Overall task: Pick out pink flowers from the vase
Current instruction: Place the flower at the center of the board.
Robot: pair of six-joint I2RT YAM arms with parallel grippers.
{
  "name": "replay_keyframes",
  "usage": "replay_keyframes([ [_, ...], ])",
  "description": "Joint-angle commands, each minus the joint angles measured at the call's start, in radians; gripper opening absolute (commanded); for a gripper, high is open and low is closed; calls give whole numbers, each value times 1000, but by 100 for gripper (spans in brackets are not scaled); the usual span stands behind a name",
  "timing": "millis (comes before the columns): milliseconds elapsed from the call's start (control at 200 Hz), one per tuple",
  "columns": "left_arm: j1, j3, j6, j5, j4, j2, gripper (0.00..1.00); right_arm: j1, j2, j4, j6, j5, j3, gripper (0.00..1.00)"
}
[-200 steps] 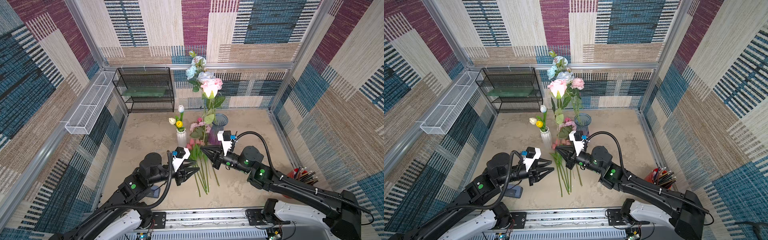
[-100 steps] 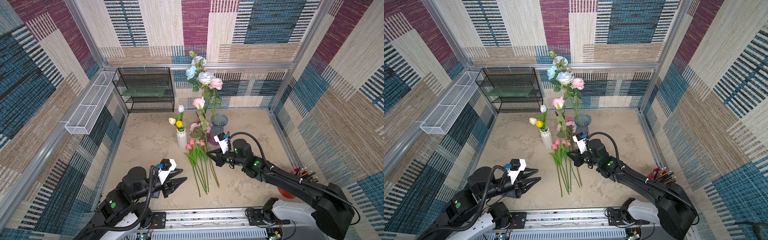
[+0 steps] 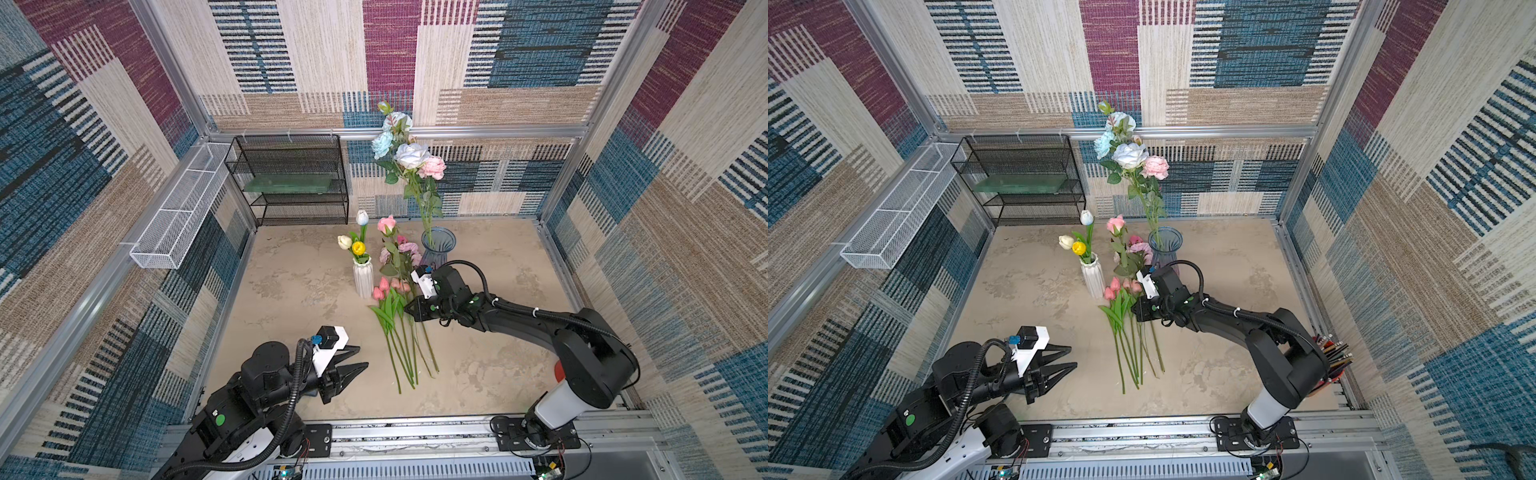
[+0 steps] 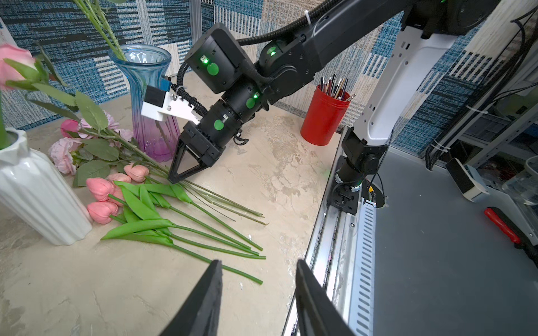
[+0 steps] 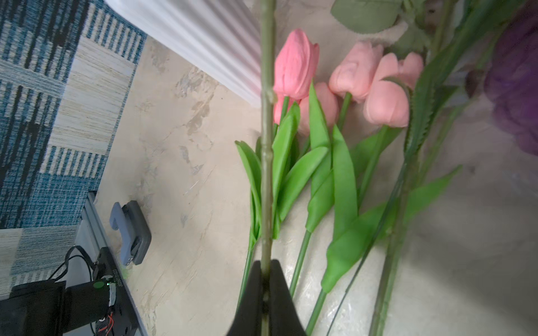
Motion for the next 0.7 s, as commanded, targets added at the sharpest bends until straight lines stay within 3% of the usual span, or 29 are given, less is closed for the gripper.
replay_keyframes([
  [0, -2, -2, 0, 14, 11, -4, 43, -5, 55, -22, 29, 40, 36, 0],
  [285, -17, -6, -3, 6, 12, -4, 43, -10, 146, -60, 23, 122, 83, 4],
  [691, -23, -5, -2, -17, 7, -4, 43, -8, 164, -60, 35, 110, 88, 17],
])
